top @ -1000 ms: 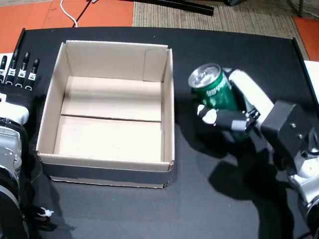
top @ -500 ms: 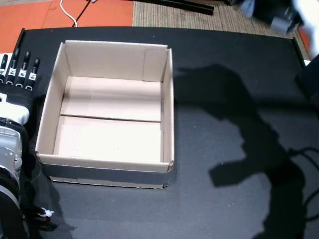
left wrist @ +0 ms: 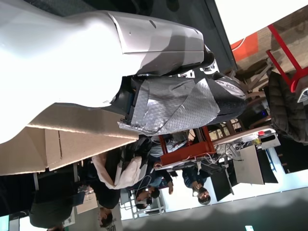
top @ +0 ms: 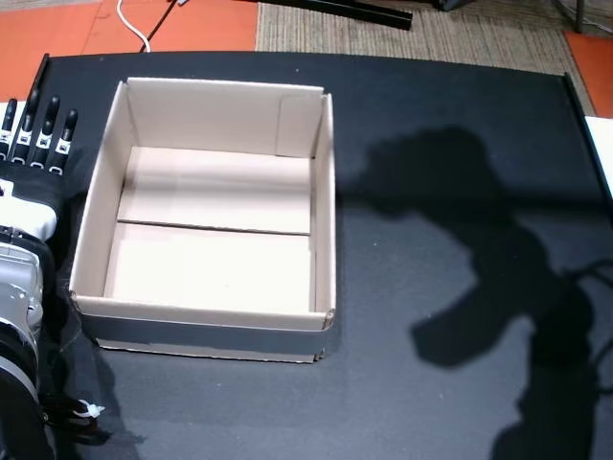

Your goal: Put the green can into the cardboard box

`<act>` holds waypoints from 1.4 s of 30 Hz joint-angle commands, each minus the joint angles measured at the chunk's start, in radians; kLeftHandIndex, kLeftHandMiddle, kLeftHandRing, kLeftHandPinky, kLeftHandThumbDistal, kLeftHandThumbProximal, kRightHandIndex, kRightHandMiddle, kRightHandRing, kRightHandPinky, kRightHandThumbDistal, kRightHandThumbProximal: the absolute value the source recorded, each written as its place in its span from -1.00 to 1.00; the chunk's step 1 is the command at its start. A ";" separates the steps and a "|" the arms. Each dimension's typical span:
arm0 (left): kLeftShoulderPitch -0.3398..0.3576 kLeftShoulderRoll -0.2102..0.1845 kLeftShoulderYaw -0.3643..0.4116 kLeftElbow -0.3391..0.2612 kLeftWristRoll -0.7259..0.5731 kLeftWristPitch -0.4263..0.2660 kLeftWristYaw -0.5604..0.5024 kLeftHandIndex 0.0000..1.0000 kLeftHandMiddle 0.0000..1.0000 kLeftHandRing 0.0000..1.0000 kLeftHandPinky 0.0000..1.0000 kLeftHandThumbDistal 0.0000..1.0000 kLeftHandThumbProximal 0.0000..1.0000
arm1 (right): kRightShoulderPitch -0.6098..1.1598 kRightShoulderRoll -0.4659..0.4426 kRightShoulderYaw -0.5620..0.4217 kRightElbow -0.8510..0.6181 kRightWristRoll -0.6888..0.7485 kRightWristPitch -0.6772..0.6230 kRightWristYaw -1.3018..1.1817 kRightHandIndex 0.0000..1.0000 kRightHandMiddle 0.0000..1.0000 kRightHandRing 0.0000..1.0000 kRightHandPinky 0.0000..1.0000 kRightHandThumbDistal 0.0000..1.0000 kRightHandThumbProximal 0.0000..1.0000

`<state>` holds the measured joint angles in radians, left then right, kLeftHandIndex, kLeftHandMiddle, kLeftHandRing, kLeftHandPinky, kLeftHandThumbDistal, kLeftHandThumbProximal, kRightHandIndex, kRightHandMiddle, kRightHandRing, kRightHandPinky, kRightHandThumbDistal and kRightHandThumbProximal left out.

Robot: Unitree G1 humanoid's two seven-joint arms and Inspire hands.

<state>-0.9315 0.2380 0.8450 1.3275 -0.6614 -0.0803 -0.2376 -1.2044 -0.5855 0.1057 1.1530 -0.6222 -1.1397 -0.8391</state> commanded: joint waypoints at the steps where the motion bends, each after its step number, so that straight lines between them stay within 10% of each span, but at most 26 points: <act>1: -0.009 -0.001 -0.002 0.009 0.005 -0.004 0.000 0.20 0.18 0.36 0.74 -0.94 0.79 | -0.034 0.009 -0.006 0.001 0.022 -0.001 -0.002 -0.65 -0.77 -0.59 -0.27 -0.83 -1.00; 24: -0.011 -0.029 0.001 0.008 -0.004 -0.005 -0.002 -0.01 0.00 0.21 0.56 -0.89 0.62 | -0.472 0.213 0.107 0.090 0.097 0.203 0.596 -0.65 -0.67 -0.44 -0.18 -1.00 -1.00; 33: -0.020 -0.036 0.001 0.008 -0.003 -0.010 0.015 -0.04 -0.03 0.27 0.54 -1.00 0.85 | -0.568 0.402 0.196 0.103 0.052 0.268 0.635 -0.33 -0.52 -0.38 -0.16 -0.86 -1.00; 37: -0.018 -0.037 0.001 0.007 -0.004 -0.007 -0.003 -0.03 -0.02 0.31 0.51 -1.00 0.94 | -0.567 0.455 0.212 0.109 0.058 0.272 0.671 -0.52 -0.57 -0.40 -0.16 -0.79 -1.00; 42: -0.020 -0.042 0.002 0.006 -0.005 -0.013 0.008 -0.13 -0.10 0.14 0.47 -0.96 0.60 | -0.526 0.483 0.226 0.119 0.055 0.252 0.694 -0.44 -0.56 -0.41 -0.17 -0.65 -1.00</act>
<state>-0.9403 0.1992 0.8460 1.3275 -0.6631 -0.0893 -0.2336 -1.7282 -0.1029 0.3345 1.2725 -0.5771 -0.8755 -0.1427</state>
